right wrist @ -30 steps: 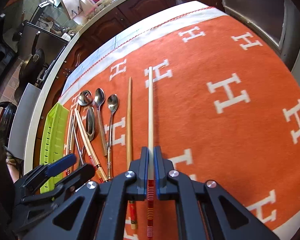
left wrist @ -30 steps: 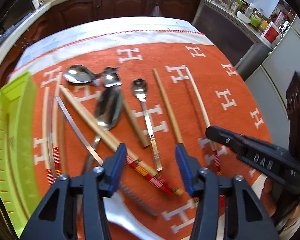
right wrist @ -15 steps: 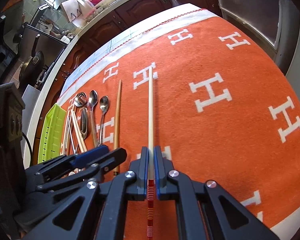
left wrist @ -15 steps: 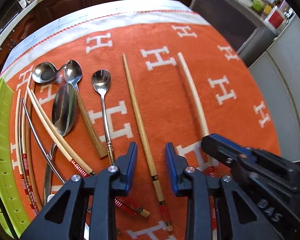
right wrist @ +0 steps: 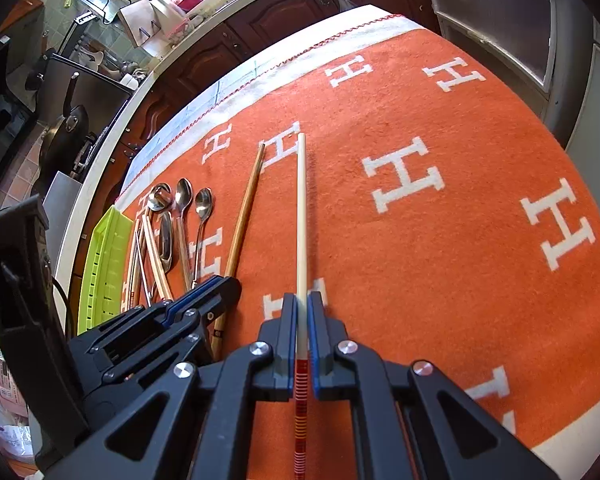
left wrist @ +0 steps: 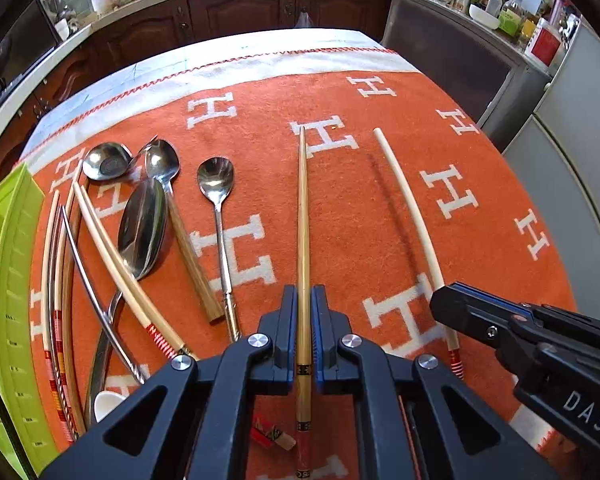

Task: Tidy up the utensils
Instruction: 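Lower both chopsticks into the green tray and open both grippers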

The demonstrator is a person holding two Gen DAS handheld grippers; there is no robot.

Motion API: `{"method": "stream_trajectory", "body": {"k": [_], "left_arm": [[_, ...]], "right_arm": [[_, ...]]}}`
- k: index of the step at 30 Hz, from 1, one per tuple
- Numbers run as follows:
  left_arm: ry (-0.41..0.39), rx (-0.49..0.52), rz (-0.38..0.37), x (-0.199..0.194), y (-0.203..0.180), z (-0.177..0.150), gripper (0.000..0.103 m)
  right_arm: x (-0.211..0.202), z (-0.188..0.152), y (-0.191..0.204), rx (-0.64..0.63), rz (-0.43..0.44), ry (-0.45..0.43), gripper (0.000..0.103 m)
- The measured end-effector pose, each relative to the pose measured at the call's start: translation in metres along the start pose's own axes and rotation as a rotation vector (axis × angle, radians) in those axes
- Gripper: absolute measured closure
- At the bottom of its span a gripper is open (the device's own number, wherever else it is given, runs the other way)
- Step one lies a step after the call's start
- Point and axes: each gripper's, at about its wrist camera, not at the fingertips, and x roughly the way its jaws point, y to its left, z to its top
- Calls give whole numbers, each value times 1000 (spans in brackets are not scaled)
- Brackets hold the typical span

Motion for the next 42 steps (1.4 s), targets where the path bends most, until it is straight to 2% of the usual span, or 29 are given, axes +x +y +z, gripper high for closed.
{"method": "stream_trajectory", "body": {"k": [7, 11, 16, 19, 22, 26, 29, 33, 42], "left_arm": [[-75, -50, -63, -53, 26, -1, 99], [-149, -75, -59, -97, 55, -6, 99], [-232, -128, 64, -139, 105, -18, 99], [-267, -151, 153, -154, 134, -28, 99], [-287, -182, 210, -164, 163, -38, 99], [-292, -226, 256, -170, 199, -49, 99], [-290, -261, 239, -165, 225, -54, 99], [-272, -319, 174, -157, 255, -62, 99], [-221, -362, 127, -129, 281, -70, 98]], "right_arm": [[-19, -5, 21, -39, 4, -28, 97], [-27, -4, 42, -65, 38, -31, 98], [-30, 2, 85, -115, 121, -18, 98], [-23, 1, 126, -176, 173, 10, 98], [-13, -3, 167, -234, 212, 39, 98], [2, -9, 218, -313, 241, 60, 98], [18, -12, 252, -353, 264, 78, 98], [41, -16, 281, -380, 261, 98, 98], [93, -11, 287, -229, 274, 210, 97]]}}
